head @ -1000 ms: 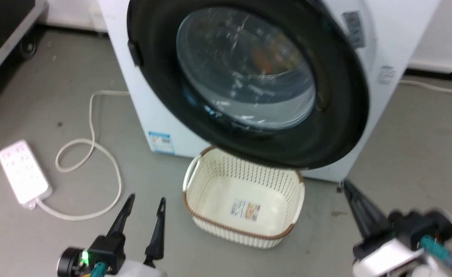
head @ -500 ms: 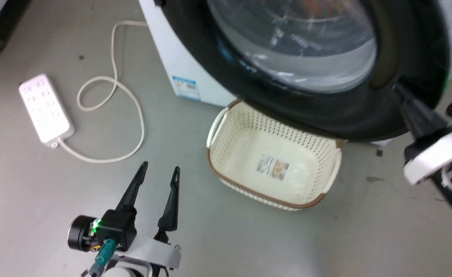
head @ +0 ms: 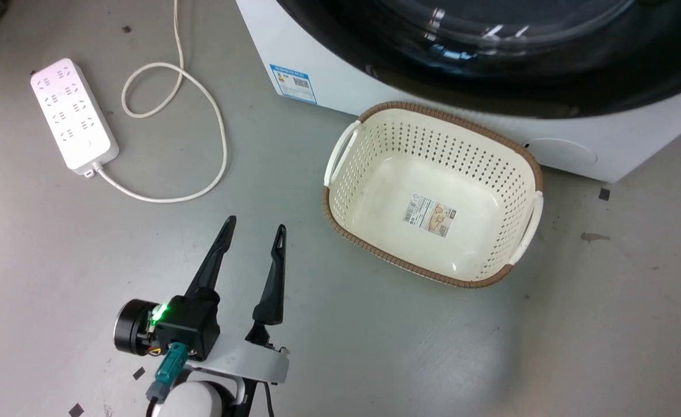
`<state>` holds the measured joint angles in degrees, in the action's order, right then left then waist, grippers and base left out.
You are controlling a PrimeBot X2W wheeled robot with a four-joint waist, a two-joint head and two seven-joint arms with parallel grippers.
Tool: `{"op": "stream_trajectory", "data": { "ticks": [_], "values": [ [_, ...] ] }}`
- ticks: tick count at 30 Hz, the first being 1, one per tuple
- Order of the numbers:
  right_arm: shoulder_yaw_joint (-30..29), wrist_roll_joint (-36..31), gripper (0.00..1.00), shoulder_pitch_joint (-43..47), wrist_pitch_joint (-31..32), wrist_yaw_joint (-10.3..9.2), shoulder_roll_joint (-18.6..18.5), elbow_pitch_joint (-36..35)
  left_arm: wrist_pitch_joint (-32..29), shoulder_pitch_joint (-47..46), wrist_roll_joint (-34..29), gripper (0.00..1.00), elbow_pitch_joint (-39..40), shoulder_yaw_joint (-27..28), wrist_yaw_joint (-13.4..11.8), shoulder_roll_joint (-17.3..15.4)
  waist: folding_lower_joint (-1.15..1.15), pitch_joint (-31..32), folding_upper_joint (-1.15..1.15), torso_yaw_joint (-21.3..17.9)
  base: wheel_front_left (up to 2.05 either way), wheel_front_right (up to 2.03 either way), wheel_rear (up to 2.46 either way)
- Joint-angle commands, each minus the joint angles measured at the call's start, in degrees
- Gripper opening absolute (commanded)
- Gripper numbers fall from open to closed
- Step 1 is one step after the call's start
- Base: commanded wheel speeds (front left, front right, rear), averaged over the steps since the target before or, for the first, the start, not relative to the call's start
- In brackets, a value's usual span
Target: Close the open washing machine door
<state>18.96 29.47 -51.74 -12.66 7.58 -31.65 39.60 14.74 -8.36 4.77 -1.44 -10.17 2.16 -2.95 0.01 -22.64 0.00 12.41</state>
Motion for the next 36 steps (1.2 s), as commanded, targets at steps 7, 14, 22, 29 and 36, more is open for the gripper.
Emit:
{"op": "stream_trajectory", "data": {
  "ticks": [7,14,22,29,36],
  "values": [
    [-1.0,1.1,0.00,-5.9,-0.7,-0.09,-0.3,6.1,0.3,-1.5,0.2,1.00,0.0,-0.6,-0.7,0.1,-0.01,-0.7,0.00,-0.2,0.00,0.00,0.00],
    [0.2,1.4,0.01,-5.0,-1.9,-0.09,1.2,8.6,0.3,-1.2,0.1,1.00,-0.8,-0.1,-0.5,0.1,-0.01,2.0,0.00,-1.1,0.00,0.00,0.00],
    [-3.7,-3.5,1.00,5.6,-2.3,-0.09,3.0,1.0,0.3,0.6,0.1,1.00,-3.4,1.6,0.0,0.1,-0.01,9.4,0.00,-3.5,0.00,0.00,0.00],
    [-14.1,-12.4,1.00,22.5,-2.3,-0.09,10.1,-14.0,0.3,3.0,0.1,1.00,-5.5,3.8,1.2,0.0,-0.01,16.7,0.00,-6.9,0.00,0.00,0.00],
    [-21.2,-18.5,1.00,37.0,-2.3,-0.09,19.3,-25.5,0.3,4.8,-0.6,1.00,-6.9,4.6,2.8,-0.6,-0.01,21.7,0.00,-9.6,0.00,0.00,0.00]
  ]
}}
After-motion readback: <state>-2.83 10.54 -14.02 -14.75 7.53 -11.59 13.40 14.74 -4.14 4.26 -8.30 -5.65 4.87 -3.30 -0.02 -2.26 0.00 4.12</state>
